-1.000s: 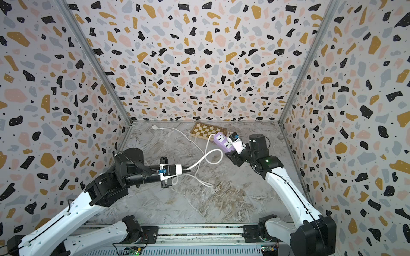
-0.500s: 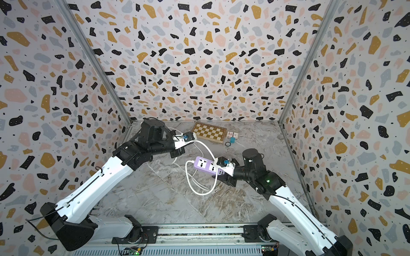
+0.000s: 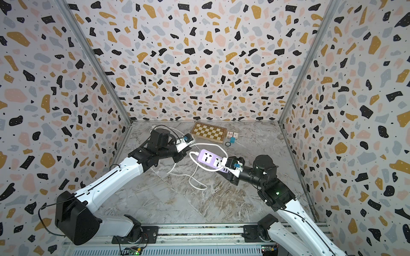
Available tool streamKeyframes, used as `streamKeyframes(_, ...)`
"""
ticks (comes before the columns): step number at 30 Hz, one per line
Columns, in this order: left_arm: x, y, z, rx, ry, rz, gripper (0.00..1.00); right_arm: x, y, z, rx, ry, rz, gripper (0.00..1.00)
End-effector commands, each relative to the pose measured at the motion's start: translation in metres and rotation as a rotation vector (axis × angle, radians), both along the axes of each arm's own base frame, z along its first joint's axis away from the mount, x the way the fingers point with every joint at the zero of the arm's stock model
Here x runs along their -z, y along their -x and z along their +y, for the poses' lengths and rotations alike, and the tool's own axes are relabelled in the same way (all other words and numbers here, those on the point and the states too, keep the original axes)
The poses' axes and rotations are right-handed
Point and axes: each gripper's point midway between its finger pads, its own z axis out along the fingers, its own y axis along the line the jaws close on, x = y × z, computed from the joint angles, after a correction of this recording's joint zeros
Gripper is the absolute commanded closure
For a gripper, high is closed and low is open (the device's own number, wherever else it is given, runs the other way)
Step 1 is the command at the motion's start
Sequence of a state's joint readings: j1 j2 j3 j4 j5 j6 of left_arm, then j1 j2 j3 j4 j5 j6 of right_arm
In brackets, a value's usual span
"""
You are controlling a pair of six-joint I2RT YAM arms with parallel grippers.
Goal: Wrap the cord around the power strip
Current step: Wrap the power cord around the power strip.
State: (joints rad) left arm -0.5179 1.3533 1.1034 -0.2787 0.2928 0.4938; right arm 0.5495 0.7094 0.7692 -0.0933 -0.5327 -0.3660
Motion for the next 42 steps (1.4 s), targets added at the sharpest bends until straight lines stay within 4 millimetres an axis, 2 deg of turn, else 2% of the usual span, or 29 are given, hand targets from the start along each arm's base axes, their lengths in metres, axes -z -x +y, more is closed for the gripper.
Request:
streamKeyframes(1,-0.003,0.001,0.008,-0.065,0.062,-0.019,1.00,-0.049,-0.029,-0.031,0.229,-0.137,-0.102,1.00)
streamKeyframes(5,0.021,0.037,0.004,-0.007,0.035,0.017,1.00,-0.057,-0.054,-0.062,0.398,-0.206,-0.082,1.00)
streamKeyframes(7,0.026,0.061,-0.003,0.066,0.011,0.003,1.00,-0.051,-0.068,-0.075,0.480,-0.214,-0.049,1.00)
streamKeyframes(9,0.022,0.082,-0.007,0.122,0.004,-0.018,1.00,-0.038,-0.086,-0.091,0.589,-0.189,0.005,1.00)
streamKeyframes(12,0.002,0.115,-0.013,0.244,0.032,-0.051,1.00,-0.016,-0.105,-0.113,0.724,-0.148,0.056,1.00)
streamKeyframes(16,-0.028,0.162,-0.023,0.431,0.074,-0.092,1.00,0.001,-0.118,-0.135,0.829,-0.131,0.099,1.00)
streamKeyframes(19,-0.052,0.182,-0.029,0.515,0.077,-0.130,1.00,0.017,-0.124,-0.132,0.821,-0.052,0.138,1.00)
streamKeyframes(22,-0.082,0.191,-0.040,0.578,0.070,-0.210,1.00,0.040,-0.125,-0.113,0.732,0.053,0.190,1.00)
streamKeyframes(24,-0.105,0.189,-0.047,0.592,0.059,-0.259,1.00,0.061,-0.124,-0.097,0.696,0.161,0.230,1.00)
streamKeyframes(26,-0.130,0.178,-0.055,0.577,0.050,-0.312,1.00,0.080,-0.116,-0.077,0.640,0.268,0.236,1.00)
streamKeyframes(31,-0.178,0.138,-0.069,0.490,-0.022,-0.472,1.00,0.101,-0.081,-0.038,0.448,0.341,0.205,1.00)
streamKeyframes(34,-0.192,0.113,-0.073,0.444,-0.077,-0.466,1.00,0.113,-0.050,-0.017,0.278,0.380,0.199,1.00)
streamKeyframes(38,-0.195,0.076,-0.073,0.383,-0.072,-0.388,1.00,0.121,0.004,0.010,0.002,0.413,0.167,1.00)
streamKeyframes(40,-0.190,0.060,-0.073,0.358,-0.050,-0.347,1.00,0.115,0.026,0.020,-0.102,0.380,0.136,1.00)
streamKeyframes(42,-0.178,0.047,-0.077,0.352,-0.045,-0.298,1.00,0.102,0.043,0.027,-0.184,0.326,0.095,1.00)
